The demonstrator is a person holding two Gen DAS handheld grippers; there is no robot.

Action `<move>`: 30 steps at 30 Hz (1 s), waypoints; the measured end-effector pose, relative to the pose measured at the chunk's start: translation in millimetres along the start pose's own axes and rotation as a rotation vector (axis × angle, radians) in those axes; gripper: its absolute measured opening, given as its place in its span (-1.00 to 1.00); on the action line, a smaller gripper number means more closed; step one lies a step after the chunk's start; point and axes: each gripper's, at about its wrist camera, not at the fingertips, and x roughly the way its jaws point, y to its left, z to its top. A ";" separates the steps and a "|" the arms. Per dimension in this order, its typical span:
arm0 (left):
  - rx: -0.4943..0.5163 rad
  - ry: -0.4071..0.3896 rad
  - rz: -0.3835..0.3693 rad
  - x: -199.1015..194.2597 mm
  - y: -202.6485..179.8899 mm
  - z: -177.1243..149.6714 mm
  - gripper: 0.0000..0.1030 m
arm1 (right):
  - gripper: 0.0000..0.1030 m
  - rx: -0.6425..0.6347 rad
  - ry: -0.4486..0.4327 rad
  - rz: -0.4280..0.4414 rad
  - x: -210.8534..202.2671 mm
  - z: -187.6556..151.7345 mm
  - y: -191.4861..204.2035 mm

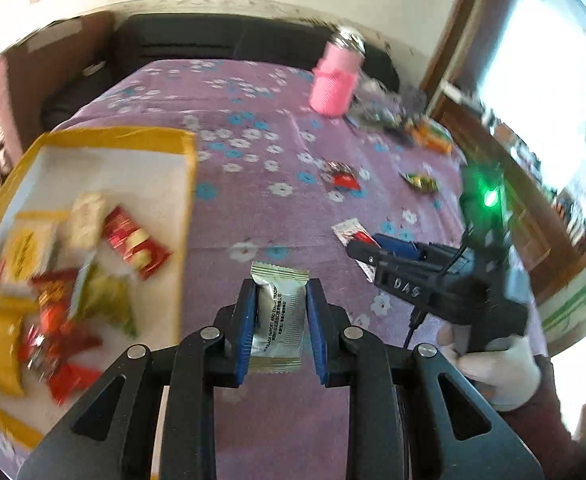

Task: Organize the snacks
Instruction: 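Carry both items over the tray and open both grippers to release them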

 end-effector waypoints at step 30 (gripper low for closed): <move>-0.349 -0.061 0.063 -46.9 159.4 -54.9 -0.50 | -0.54 -0.198 0.044 0.269 -18.4 -1.1 193.3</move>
